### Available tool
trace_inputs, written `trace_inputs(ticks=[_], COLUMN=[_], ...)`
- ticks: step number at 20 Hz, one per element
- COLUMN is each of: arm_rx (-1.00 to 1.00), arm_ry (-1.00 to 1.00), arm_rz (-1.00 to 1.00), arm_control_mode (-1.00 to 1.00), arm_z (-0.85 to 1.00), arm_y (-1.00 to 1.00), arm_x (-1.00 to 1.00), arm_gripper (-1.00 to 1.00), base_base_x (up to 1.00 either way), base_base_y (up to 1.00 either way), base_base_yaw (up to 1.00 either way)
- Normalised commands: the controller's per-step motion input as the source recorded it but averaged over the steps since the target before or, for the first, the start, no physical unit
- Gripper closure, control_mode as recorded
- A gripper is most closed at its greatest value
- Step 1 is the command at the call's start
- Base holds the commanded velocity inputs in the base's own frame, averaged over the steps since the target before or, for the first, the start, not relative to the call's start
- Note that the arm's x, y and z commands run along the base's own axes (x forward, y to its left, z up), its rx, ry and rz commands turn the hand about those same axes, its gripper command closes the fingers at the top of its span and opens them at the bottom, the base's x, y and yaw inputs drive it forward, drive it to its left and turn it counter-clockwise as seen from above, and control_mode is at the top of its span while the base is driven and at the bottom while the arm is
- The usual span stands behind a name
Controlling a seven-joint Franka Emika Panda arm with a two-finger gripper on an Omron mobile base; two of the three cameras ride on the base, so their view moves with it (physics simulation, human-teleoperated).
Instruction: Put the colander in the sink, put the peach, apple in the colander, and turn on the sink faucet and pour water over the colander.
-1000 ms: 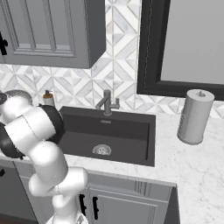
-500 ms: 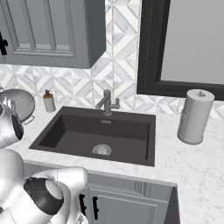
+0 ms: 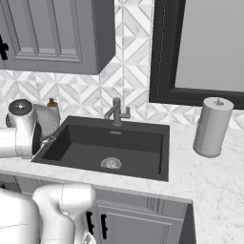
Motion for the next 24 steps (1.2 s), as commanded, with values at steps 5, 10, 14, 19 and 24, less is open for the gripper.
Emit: trace_inputs(ticks=[5, 10, 14, 19, 24], arm_rx=[-0.09, -0.08, -0.08, -0.06, 0.00], arm_ry=[0.29, 0.04, 0.00, -0.08, -0.26], arm_rz=[0.12, 0.34, 0.36, 0.24, 0.00], arm_control_mode=[-1.00, -1.00, -1.00, -1.00, -1.00], arm_z=[0.14, 0.00, -0.10, -0.20, -0.43], arm_y=[-0.80, -0.81, -0.80, -0.81, -0.49], arm_x=[-0.18, -0.02, 0.00, 0.08, 0.47], arm_gripper=[1.00, 1.00, 1.00, 1.00, 1.00], base_base_x=[0.00, 0.00, 0.00, 0.00, 0.00], base_base_y=[0.00, 0.00, 0.00, 0.00, 0.00], base_base_yaw=[0.00, 0.00, 0.00, 0.00, 0.00])
